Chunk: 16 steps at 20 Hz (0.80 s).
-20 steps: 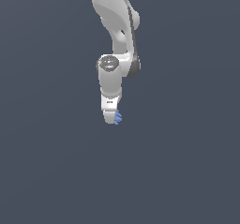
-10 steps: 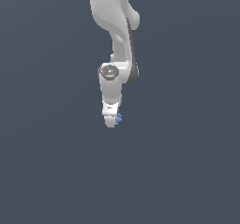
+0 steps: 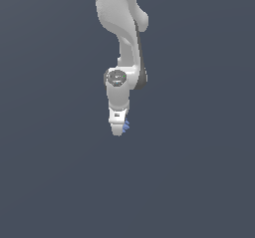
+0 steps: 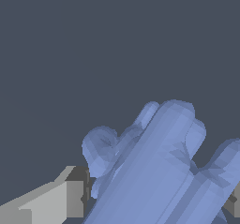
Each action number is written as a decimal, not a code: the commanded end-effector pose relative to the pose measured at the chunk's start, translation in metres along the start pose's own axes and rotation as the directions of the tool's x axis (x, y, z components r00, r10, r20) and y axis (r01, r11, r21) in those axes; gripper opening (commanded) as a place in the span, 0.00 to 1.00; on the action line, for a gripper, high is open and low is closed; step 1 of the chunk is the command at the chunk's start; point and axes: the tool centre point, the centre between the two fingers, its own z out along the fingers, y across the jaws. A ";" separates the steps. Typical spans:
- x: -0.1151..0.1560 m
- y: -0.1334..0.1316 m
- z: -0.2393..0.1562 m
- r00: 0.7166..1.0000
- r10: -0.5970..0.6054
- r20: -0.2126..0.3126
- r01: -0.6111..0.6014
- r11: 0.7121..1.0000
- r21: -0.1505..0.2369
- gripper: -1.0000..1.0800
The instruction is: Pick up the object and move it to a goal position.
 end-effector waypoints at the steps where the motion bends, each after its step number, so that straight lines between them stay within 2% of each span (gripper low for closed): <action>1: 0.000 -0.001 0.001 1.000 0.001 0.000 -0.001 1.000 0.002 0.00; 9: -0.010 0.000 -0.007 1.000 0.000 0.000 0.000 1.000 0.000 0.00; 16: -0.044 0.002 -0.031 1.000 0.000 0.000 0.000 1.000 0.001 0.00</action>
